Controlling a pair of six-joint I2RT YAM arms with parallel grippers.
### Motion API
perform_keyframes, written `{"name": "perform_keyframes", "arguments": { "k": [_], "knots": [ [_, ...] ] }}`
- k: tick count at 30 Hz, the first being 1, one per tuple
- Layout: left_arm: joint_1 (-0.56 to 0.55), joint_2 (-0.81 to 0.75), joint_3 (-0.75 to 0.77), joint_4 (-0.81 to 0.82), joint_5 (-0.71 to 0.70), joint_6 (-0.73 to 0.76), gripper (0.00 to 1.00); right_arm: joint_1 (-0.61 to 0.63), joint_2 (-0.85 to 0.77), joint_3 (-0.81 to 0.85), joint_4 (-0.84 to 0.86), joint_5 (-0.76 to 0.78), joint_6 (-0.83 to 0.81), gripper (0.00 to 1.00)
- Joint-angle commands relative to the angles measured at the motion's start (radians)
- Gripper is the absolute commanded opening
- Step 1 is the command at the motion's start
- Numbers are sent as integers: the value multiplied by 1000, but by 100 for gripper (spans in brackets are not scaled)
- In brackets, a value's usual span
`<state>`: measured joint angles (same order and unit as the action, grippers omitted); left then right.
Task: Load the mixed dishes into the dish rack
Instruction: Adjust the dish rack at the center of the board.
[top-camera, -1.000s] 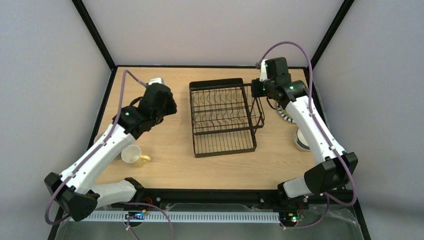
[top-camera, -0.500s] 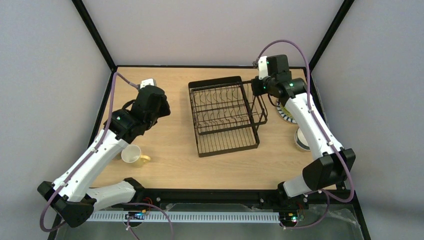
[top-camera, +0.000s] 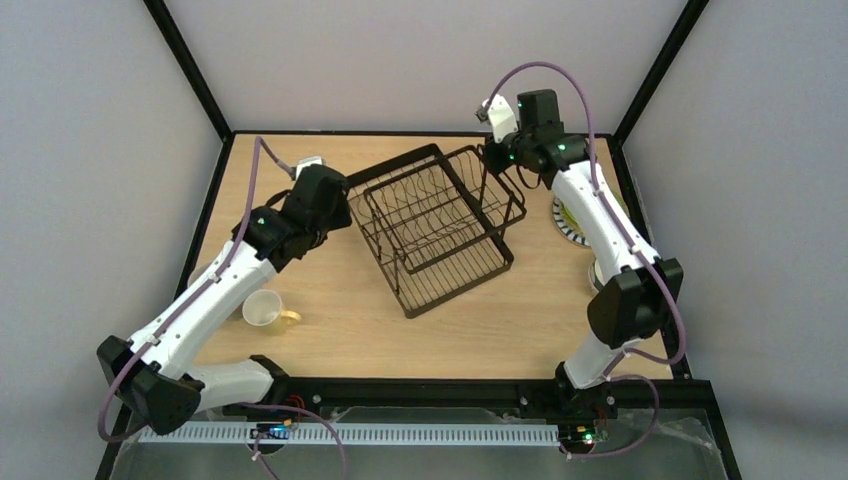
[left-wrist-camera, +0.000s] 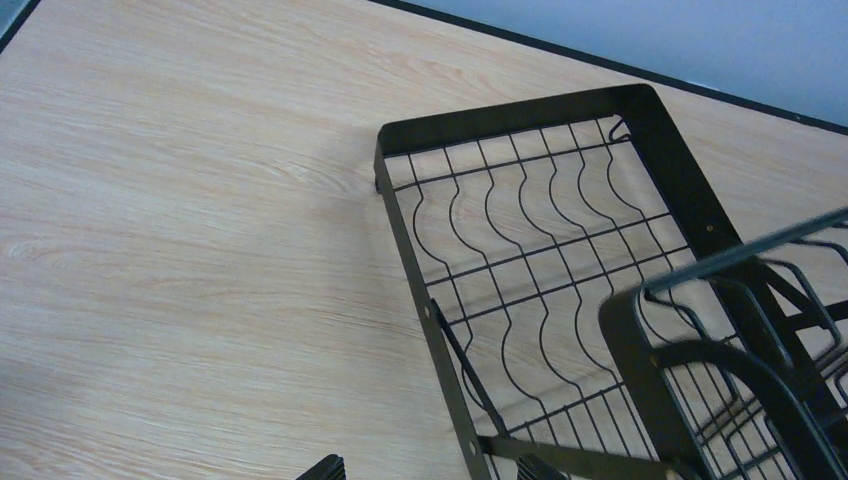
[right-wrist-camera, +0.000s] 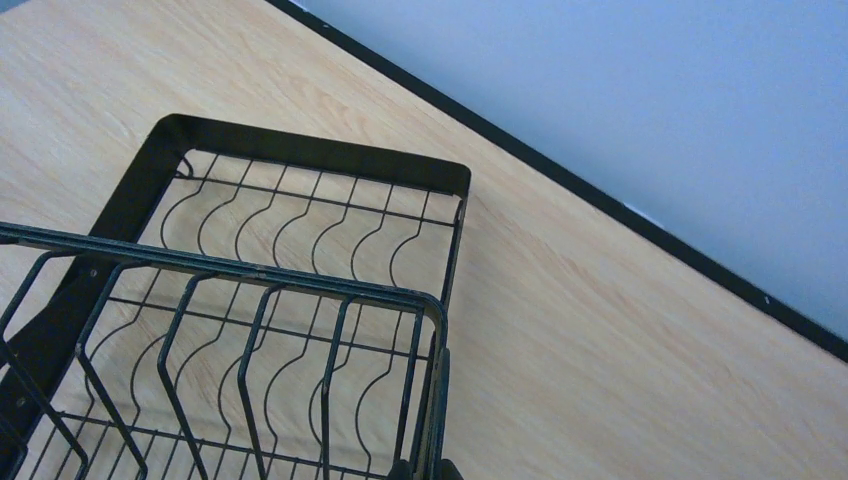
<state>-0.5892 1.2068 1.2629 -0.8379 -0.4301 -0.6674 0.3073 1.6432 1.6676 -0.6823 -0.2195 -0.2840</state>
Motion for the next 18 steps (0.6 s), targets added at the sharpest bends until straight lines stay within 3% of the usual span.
{"name": "perform_keyframes", "arguments": {
  "k": [1, 8, 18],
  "knots": [
    [59, 13, -10, 33, 45, -30, 99, 18, 75, 96, 65, -138, -155, 0],
    [249, 32, -110, 102, 207, -50, 99, 18, 162, 176, 136, -164, -219, 0],
    [275, 188, -58, 183, 221, -23, 99, 18, 322, 336, 179, -176, -305, 1]
  ]
}}
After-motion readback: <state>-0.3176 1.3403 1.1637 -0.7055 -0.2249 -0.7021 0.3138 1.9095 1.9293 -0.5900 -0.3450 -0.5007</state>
